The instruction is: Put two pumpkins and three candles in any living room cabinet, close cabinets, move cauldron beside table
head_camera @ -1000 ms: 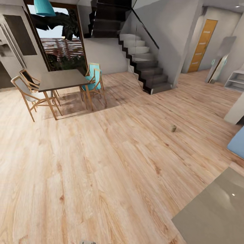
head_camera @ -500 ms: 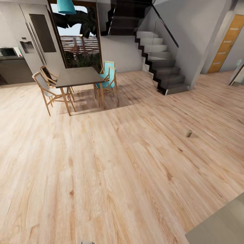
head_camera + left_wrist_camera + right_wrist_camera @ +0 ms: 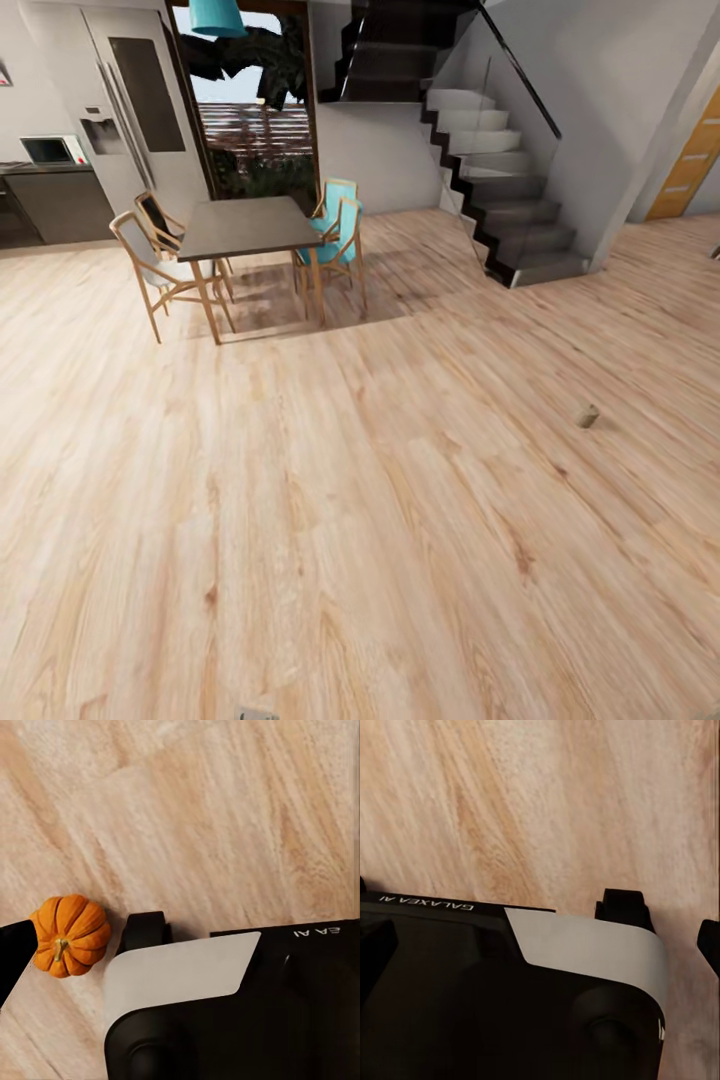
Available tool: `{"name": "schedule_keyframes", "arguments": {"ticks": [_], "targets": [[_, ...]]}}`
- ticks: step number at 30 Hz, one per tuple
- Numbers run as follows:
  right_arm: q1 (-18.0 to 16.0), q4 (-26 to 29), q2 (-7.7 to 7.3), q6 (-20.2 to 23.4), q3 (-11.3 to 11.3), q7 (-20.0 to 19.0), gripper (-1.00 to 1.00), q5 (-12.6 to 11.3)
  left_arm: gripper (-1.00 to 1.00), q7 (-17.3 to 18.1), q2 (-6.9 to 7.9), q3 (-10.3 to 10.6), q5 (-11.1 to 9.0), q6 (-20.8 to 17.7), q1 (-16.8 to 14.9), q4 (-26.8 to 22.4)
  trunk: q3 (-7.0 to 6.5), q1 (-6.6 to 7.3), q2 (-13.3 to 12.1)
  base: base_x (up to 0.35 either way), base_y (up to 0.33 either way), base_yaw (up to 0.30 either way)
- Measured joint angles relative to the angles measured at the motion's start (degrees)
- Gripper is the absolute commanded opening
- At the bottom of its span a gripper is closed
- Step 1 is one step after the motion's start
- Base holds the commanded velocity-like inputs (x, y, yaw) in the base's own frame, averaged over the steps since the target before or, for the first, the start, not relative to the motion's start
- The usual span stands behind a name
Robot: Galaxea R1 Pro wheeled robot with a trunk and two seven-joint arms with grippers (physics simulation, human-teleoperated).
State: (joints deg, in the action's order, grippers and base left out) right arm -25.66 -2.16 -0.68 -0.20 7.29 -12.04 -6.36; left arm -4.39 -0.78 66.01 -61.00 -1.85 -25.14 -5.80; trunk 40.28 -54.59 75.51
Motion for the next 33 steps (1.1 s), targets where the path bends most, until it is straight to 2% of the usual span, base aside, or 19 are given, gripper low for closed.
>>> {"name": "schedule_keyframes", "arguments": {"ticks": [13,33], "targets": [[0.00,-0.04,-0.02,-0.19,0.01,0.00,1.00,-0.05,1.00,0.00,-0.03,0.00,0.00,0.00,-0.01,0.00,0.00,0.00,0.00,0.297,-0.172,0.000],[0.00,-0.04,-0.02,-0.15,0.01,0.00,1.00,-0.05,1.00,0.00,0.17,0.00,0.00,0.00,0.00,0.00,0.00,0.00,0.00,0.316,-0.007,0.000]]}}
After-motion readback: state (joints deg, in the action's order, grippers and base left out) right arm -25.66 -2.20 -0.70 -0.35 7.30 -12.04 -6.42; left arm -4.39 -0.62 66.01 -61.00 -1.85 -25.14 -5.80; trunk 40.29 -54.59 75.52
